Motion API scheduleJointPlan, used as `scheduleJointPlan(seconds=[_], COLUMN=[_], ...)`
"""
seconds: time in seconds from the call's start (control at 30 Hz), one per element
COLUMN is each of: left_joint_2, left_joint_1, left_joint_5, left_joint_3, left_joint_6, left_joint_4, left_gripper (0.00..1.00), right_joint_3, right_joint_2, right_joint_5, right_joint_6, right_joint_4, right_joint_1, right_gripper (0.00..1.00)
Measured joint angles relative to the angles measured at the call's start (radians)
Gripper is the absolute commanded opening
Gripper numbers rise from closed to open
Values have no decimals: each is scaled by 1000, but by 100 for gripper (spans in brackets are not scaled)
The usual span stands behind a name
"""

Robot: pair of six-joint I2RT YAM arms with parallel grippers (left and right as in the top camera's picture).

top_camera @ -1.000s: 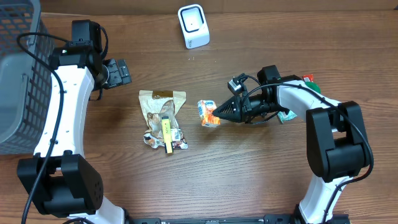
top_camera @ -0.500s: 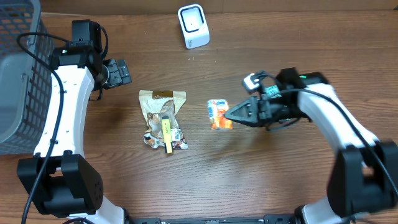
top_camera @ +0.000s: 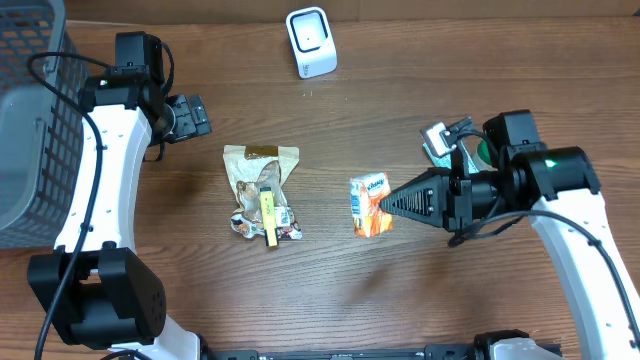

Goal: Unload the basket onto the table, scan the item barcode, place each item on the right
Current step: 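Carry the Kleenex pack toward the white scanner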

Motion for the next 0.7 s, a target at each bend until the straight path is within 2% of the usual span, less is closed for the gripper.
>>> scheduleJointPlan(seconds=[0.43, 0.53, 0.7], left_joint_2=[0, 0, 0], left_joint_1=[0, 0, 0], left_joint_5=[0, 0, 0], left_joint_3=[0, 0, 0], left_joint_6=[0, 0, 0], left_joint_4=[0, 0, 0], left_gripper=[100, 100, 100], right_joint_3=[0, 0, 0], right_joint_2=[-4, -4, 0], right_joint_5=[17, 83, 300], right_joint_6=[-3, -4, 27], right_joint_4=[104, 144, 212], right_joint_1=[0, 0, 0], right_gripper=[4, 4, 4])
